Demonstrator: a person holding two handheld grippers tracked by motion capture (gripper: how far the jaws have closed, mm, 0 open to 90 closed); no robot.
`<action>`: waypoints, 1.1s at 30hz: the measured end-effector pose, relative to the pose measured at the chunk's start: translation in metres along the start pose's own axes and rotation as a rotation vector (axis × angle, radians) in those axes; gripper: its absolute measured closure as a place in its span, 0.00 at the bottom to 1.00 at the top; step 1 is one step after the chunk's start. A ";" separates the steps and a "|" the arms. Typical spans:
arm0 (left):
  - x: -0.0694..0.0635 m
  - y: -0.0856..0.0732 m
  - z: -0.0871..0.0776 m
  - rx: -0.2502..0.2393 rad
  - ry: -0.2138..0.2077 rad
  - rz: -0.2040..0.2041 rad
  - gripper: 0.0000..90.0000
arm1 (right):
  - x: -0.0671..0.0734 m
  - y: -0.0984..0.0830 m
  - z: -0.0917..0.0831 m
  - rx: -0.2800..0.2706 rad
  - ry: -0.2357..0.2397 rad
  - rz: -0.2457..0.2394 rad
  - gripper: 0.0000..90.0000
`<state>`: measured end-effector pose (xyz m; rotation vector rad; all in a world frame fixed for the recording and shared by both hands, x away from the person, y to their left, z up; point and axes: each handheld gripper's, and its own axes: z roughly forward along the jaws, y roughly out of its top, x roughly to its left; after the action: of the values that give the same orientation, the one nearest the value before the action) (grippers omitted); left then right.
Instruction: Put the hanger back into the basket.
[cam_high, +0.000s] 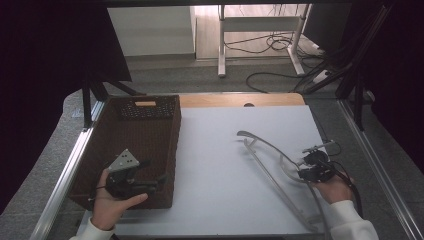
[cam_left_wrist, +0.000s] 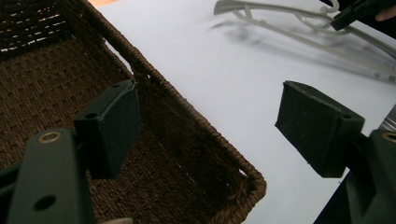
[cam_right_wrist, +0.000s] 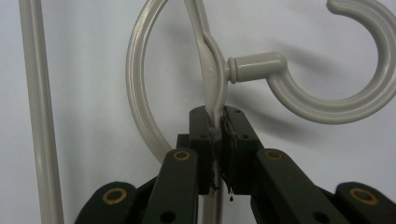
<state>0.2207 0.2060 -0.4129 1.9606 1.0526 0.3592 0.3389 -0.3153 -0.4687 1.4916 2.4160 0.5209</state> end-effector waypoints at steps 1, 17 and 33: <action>0.000 0.000 0.000 0.000 0.000 0.000 0.24 | 0.000 0.001 -0.003 -0.019 -0.004 -0.008 0.92; 0.002 0.002 -0.003 -0.012 0.006 -0.005 0.24 | 0.009 0.016 -0.037 -0.179 0.061 -0.148 0.92; 0.006 0.012 -0.019 -0.068 -0.006 -0.020 0.25 | 0.032 0.050 -0.082 -0.397 0.108 -0.345 0.92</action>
<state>0.2199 0.2173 -0.3931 1.8885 1.0426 0.3728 0.3325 -0.2801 -0.3745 0.8859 2.3907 0.9484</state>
